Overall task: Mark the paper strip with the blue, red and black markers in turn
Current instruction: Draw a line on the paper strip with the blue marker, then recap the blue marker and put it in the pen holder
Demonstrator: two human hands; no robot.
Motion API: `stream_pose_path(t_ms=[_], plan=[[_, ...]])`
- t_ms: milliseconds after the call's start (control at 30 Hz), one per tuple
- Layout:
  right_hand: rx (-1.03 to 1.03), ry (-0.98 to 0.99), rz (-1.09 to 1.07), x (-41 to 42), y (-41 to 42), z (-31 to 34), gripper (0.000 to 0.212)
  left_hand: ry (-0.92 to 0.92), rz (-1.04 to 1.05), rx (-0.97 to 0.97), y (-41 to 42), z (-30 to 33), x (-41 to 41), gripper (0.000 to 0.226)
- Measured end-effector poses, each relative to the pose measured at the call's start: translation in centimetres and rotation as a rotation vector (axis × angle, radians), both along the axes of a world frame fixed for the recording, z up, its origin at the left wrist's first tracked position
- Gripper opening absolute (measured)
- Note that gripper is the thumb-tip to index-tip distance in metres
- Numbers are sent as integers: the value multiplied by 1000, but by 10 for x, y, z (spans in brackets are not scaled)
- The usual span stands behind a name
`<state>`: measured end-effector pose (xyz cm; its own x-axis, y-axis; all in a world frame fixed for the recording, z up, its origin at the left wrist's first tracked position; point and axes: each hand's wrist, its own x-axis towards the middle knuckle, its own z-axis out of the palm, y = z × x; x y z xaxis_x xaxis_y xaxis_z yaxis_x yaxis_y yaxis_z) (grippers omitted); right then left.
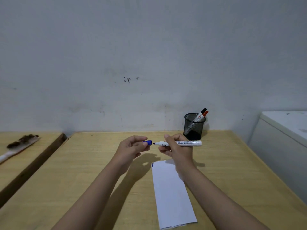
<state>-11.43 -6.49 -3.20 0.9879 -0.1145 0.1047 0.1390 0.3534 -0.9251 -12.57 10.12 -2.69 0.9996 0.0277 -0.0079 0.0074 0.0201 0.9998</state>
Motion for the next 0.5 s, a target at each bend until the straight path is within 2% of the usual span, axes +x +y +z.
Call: stream_pose_path(t_ms=[267, 500], plan=[[-78, -86, -29, -15, 4, 15, 31, -60, -76, -32, -14, 13, -21, 13], [54, -170, -43, -28, 4, 27, 33, -250, -61, -23, -20, 28, -35, 13]])
